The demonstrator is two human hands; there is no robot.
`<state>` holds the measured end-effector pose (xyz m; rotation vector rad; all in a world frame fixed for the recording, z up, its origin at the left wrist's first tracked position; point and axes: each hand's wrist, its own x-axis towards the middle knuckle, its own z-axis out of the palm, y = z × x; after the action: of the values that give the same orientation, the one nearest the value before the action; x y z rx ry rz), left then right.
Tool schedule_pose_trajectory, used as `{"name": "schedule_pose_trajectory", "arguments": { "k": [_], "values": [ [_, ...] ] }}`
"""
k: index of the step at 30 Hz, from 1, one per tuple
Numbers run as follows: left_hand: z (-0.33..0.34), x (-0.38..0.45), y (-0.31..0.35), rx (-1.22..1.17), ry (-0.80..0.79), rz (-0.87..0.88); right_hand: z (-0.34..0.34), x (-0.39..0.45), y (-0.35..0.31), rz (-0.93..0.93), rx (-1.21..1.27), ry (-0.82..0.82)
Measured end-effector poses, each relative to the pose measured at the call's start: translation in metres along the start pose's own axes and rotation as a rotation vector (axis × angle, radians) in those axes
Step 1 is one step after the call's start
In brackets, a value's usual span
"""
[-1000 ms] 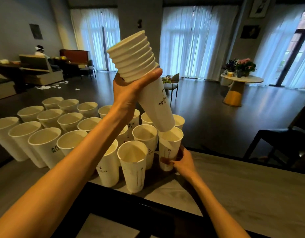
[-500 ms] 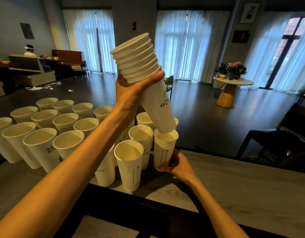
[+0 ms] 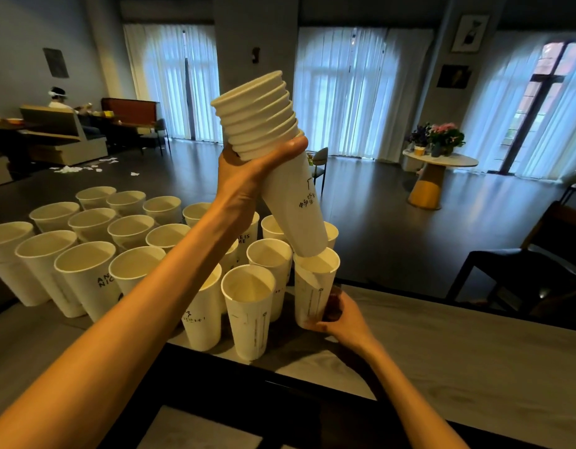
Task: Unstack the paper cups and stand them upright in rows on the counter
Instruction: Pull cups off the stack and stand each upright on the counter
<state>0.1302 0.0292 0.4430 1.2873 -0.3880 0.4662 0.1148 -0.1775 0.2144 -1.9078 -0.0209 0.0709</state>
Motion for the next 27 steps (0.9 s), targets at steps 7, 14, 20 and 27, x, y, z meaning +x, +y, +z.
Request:
{"name": "schedule_pose_trajectory", "arguments": {
  "k": [7, 14, 20, 27],
  "values": [
    [0.03, -0.024, -0.007, -0.014, -0.186, -0.142, -0.061, -0.033, -0.015, -0.07, -0.05, 0.192],
    [0.067, -0.067, -0.017, 0.127, -0.455, -0.172, -0.091, -0.097, -0.095, -0.197, -0.026, -0.104],
    [0.071, -0.085, -0.007, 0.357, -0.536, 0.016, -0.055, -0.11, -0.105, -0.174, -0.069, 0.115],
    [0.046, -0.092, 0.001, 0.353, -0.236, 0.031, -0.004, -0.101, -0.076, -0.113, -0.075, 0.084]
  ]
}}
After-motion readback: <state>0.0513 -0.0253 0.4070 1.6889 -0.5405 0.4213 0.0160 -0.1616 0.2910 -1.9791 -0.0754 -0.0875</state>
